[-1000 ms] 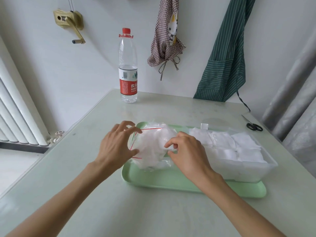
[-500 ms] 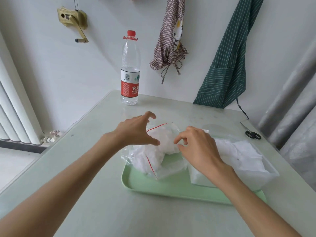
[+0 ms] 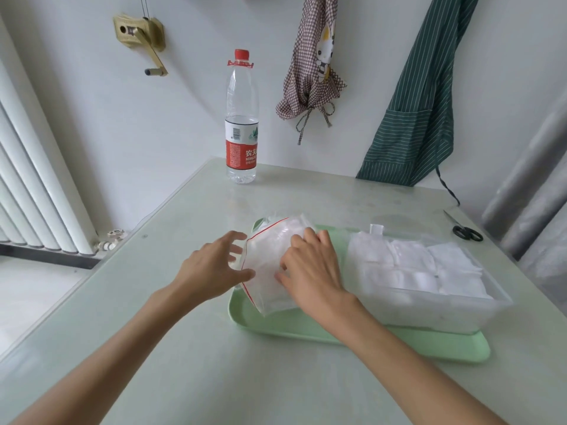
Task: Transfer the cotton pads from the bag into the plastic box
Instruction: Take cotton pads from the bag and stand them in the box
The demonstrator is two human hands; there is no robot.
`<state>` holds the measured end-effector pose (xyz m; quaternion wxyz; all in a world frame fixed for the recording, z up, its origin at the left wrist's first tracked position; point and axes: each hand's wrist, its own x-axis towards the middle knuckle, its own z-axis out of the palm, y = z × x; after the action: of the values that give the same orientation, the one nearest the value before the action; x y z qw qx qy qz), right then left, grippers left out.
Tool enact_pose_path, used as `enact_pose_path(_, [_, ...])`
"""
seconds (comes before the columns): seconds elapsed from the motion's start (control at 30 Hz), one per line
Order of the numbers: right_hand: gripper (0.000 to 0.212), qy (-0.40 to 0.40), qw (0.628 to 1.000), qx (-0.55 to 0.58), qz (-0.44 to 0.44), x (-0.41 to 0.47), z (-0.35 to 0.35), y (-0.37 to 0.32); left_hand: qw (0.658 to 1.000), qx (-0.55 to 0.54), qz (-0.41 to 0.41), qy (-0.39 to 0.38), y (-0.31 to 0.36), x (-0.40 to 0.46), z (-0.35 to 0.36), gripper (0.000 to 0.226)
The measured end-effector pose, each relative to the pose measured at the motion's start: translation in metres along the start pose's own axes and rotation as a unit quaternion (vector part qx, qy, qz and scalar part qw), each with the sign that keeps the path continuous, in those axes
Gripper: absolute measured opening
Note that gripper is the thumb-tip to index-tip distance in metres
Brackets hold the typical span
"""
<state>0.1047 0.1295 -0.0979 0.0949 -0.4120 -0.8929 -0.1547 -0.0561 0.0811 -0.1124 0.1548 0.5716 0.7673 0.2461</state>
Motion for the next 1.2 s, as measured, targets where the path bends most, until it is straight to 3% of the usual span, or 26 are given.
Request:
enact_pose_path(0.07, [0.024, 0.001, 1.0, -0.004, 0.009, 0.0, 0.002, -0.002, 1.0, 0.009, -0.007, 0.013, 0.005, 0.0, 0.001, 0.063])
enact_pose_path(0.17, [0.015, 0.086, 0.995, 0.056, 0.0, -0.011, -0.007, 0.011, 0.999, -0.003, -0.019, 0.033, 0.011, 0.0, -0.003, 0.066])
enact_pose_path(0.27, [0.007, 0.154, 0.974, 0.165, 0.016, -0.026, -0.024, 0.036, 0.998, -0.064, -0.014, 0.021, 0.017, 0.0, -0.012, 0.072])
enact_pose_path(0.37, [0.007, 0.145, 0.938, 0.305, 0.081, -0.036, -0.038, 0.055, 0.993, -0.118, 0.019, 0.003, 0.03, -0.002, -0.022, 0.08])
enact_pose_path(0.43, [0.009, 0.103, 0.88, 0.44, 0.144, -0.039, -0.045, 0.064, 0.989, -0.139, 0.053, 0.016, 0.045, -0.005, -0.026, 0.078])
enact_pose_path(0.5, [0.011, 0.042, 0.787, 0.586, 0.189, -0.04, -0.05, 0.069, 0.978, -0.184, 0.083, 0.047, 0.062, -0.01, -0.03, 0.061])
enact_pose_path(0.57, [0.016, 0.012, 0.71, 0.667, 0.224, -0.045, -0.054, 0.076, 0.963, -0.25, 0.093, 0.025, 0.085, -0.016, -0.03, 0.044])
enact_pose_path(0.6, [0.018, 0.005, 0.694, 0.682, 0.232, -0.048, -0.056, 0.078, 0.955, -0.282, 0.088, -0.008, 0.095, -0.019, -0.029, 0.041])
enact_pose_path(0.7, [0.018, 0.008, 0.69, 0.682, 0.243, -0.059, -0.059, 0.087, 0.947, -0.305, 0.069, -0.079, 0.117, -0.021, -0.018, 0.039])
enact_pose_path(0.83, [0.013, 0.052, 0.682, 0.675, 0.277, -0.072, -0.062, 0.11, 0.938, -0.333, 0.054, -0.082, 0.141, -0.01, 0.001, 0.015])
enact_pose_path(0.93, [0.027, 0.058, 0.667, 0.681, 0.297, -0.076, -0.07, 0.131, 0.911, -0.396, 0.063, -0.094, 0.17, -0.006, 0.012, 0.008])
enact_pose_path(1.0, [0.027, 0.041, 0.684, 0.67, 0.285, -0.078, -0.074, 0.145, 0.898, -0.421, 0.082, -0.098, 0.188, -0.002, 0.02, 0.009])
enact_pose_path(1.1, [0.015, 0.085, 0.716, 0.621, 0.308, -0.079, -0.069, 0.165, 0.893, -0.429, 0.092, -0.101, 0.207, 0.003, 0.031, 0.007])
enact_pose_path(1.2, [0.013, 0.08, 0.696, 0.641, 0.314, -0.085, -0.062, 0.179, 0.891, -0.429, 0.082, -0.121, 0.219, 0.007, 0.041, 0.009])
